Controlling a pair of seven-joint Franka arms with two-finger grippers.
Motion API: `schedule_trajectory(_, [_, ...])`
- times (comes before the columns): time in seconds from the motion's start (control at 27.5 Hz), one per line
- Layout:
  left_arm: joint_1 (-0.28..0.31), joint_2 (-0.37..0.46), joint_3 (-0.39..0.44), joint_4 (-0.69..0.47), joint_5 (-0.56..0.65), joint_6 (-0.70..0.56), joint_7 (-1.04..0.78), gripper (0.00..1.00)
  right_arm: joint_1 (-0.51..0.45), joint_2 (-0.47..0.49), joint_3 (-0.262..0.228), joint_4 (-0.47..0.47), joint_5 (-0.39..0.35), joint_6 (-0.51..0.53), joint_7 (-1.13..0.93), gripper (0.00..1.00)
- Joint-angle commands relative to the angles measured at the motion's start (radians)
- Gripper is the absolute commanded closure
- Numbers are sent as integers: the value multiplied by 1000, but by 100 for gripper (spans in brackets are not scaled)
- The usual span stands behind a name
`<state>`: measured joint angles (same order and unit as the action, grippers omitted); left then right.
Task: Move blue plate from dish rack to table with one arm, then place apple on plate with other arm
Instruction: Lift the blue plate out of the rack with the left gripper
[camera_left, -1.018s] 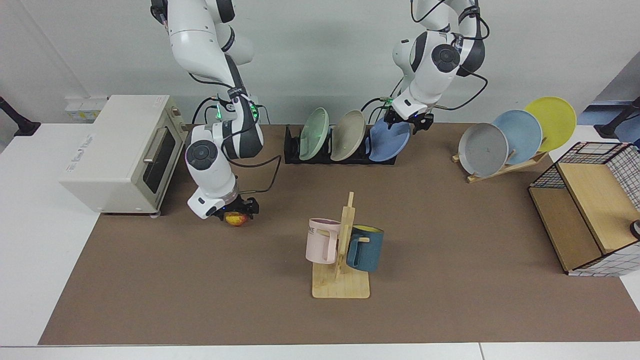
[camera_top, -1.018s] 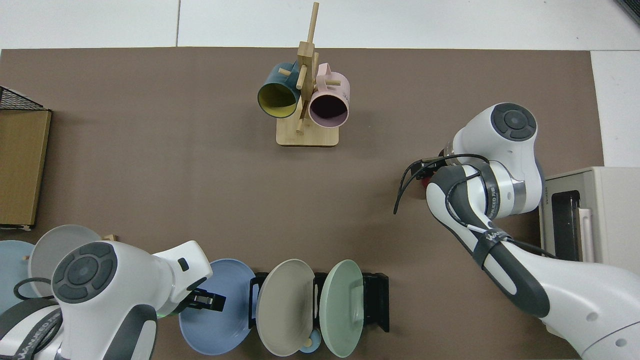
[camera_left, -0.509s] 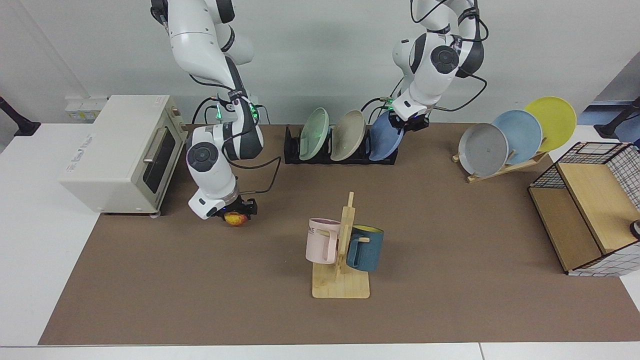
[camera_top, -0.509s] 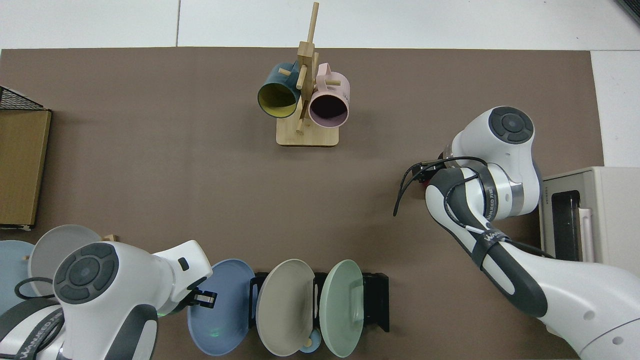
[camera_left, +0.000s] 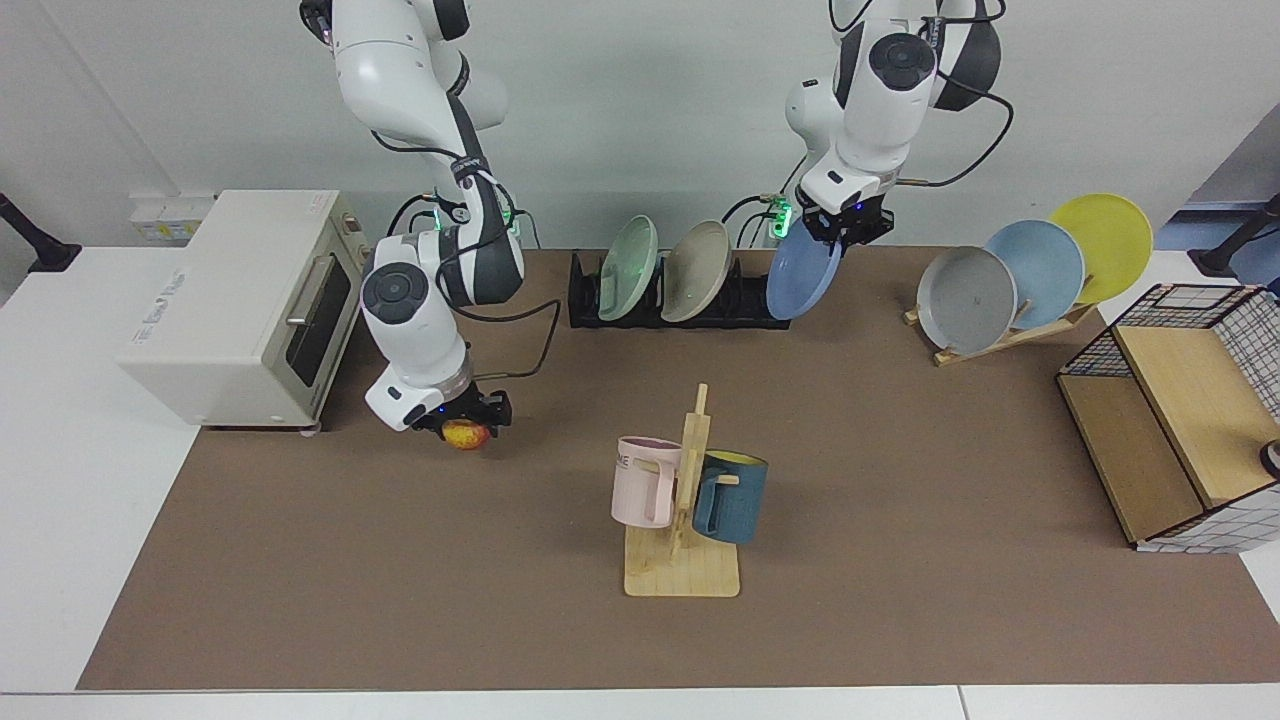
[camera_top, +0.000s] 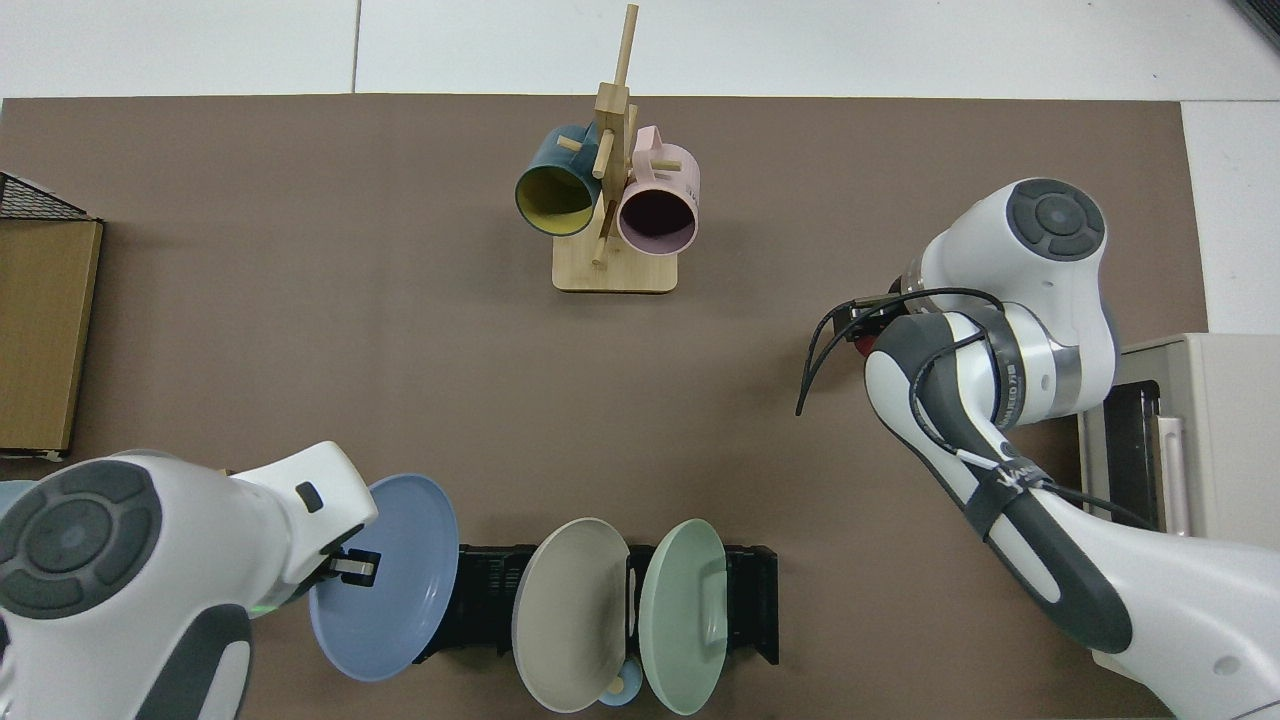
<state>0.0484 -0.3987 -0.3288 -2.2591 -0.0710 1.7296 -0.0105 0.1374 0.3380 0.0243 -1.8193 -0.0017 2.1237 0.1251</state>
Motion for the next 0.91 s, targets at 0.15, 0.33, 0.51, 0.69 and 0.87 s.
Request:
schedule_trajectory(0.15, [38, 223, 66, 243, -93, 2, -11, 100, -5, -122, 6, 72, -18, -163, -16, 93])
schedule_trajectory(0.33, [34, 313, 73, 254, -182, 139, -11, 100, -13, -128, 6, 184, -17, -343, -61, 93])
schedule_trajectory(0.51, [28, 418, 71, 251, -291, 266, -17, 100, -7, -131, 5, 247, -41, -415, -116, 93])
schedule_trajectory(0.69, [27, 498, 53, 253, -371, 378, -16, 100, -7, -148, 19, 273, -51, -418, -287, 93])
schedule_trajectory(0.87, [25, 557, 2, 245, -443, 490, -22, 100, 22, -149, 22, 273, -54, -406, -444, 93])
